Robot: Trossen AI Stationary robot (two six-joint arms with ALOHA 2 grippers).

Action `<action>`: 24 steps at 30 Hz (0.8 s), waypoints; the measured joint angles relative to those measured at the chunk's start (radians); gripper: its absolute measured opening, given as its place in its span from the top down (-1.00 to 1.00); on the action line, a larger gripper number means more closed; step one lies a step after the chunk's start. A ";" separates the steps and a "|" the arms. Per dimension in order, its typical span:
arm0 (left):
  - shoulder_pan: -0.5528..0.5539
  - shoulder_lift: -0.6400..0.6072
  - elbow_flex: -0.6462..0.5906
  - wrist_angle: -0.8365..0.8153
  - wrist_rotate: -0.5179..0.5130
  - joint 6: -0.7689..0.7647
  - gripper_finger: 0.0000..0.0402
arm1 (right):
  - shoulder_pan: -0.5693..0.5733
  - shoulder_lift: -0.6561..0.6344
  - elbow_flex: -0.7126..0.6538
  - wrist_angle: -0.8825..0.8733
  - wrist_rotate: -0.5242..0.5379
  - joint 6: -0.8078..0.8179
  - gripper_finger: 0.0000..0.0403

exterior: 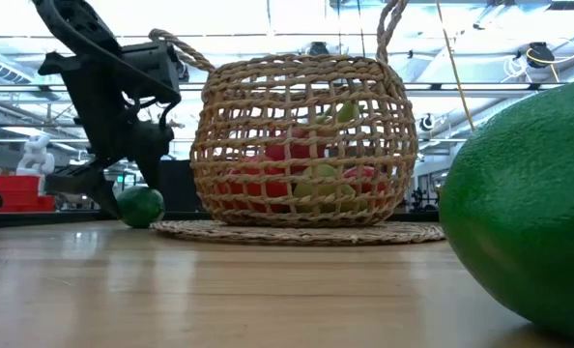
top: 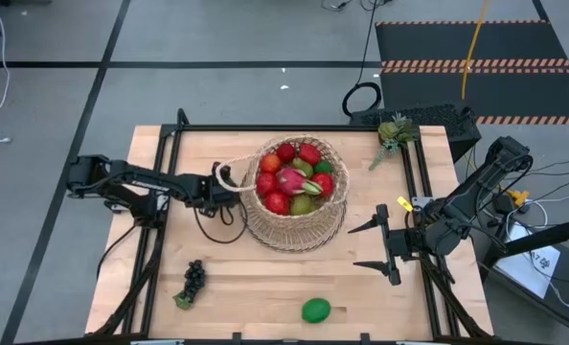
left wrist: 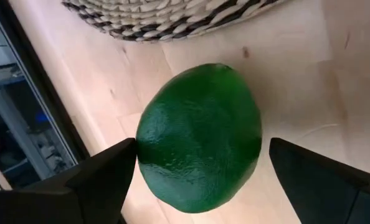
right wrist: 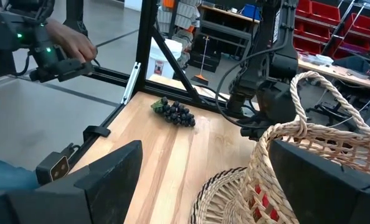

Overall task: Build produce basket
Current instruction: Put the left green lime into the basket

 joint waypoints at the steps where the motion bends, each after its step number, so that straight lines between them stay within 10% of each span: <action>1: 0.007 0.000 0.000 0.000 0.006 0.004 -0.82 | 0.000 0.000 0.000 0.000 0.000 0.000 -0.70; 16: 0.025 0.037 0.003 0.060 0.014 0.009 -0.48 | 0.000 0.000 0.000 0.002 0.000 0.000 -0.70; 24: 0.037 0.076 0.001 0.107 -0.014 -0.095 -0.84 | 0.000 0.000 0.000 0.014 -0.001 0.000 -0.70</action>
